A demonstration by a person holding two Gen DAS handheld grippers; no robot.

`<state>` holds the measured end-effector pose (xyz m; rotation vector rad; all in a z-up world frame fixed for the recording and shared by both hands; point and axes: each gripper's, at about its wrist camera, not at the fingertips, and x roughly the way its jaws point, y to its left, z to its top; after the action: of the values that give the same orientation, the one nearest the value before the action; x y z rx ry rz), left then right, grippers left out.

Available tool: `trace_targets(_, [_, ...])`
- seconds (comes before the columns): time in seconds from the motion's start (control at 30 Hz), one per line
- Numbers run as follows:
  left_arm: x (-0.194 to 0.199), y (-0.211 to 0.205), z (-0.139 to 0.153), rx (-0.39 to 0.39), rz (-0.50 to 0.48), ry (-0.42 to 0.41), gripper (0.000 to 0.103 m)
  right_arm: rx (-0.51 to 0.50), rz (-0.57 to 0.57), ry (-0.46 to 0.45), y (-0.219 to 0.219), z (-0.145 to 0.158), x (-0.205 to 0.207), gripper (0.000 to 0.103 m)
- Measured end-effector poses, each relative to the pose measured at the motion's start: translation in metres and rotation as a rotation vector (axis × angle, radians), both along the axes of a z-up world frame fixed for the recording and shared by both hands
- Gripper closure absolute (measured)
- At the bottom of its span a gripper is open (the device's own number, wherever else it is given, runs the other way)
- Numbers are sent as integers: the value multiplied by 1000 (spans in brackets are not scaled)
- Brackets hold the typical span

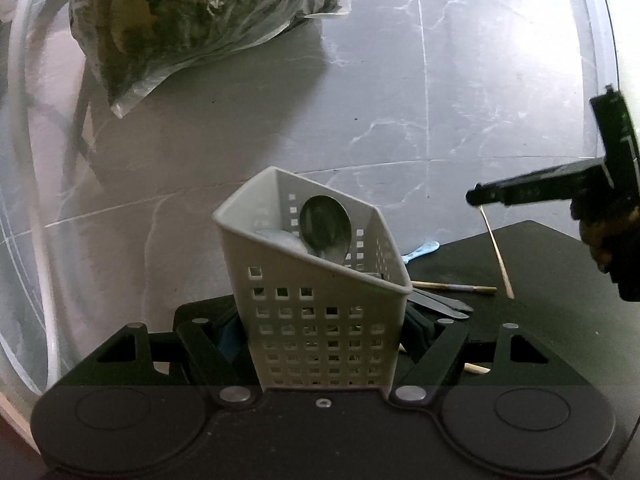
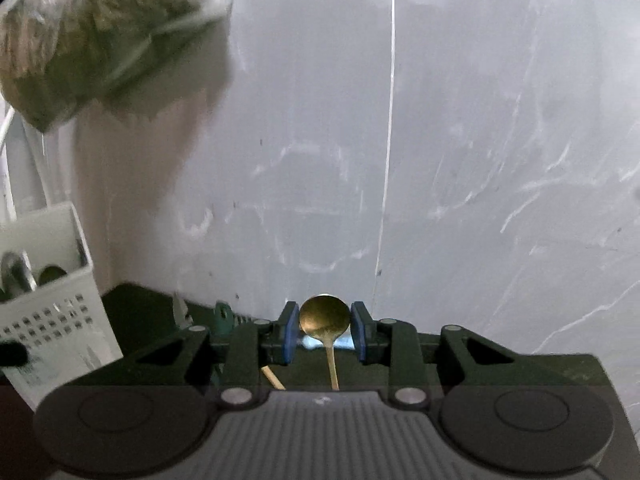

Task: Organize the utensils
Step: 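Lift the gold spoon with the right tool and drop it into the basket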

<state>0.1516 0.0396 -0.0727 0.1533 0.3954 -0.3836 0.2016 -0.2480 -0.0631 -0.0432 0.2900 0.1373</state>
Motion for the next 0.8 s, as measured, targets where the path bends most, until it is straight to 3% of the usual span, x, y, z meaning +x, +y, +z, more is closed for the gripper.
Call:
trace_targets(0.23, [0, 7, -2, -6, -32, -3, 26, 30, 33, -140, 20, 51, -30, 72])
trace_targets(0.53, [-1, 13, -3, -15, -50, -10, 26, 163, 260, -392, 71, 125, -56, 72])
trace_targets(0.67, [0, 12, -3, -15, -45, -9, 26, 120, 324, -426, 105, 123, -48, 72])
trace_targets(0.8, [0, 11, -3, -15, -43, -9, 26, 81, 378, -362, 126, 101, -36, 72])
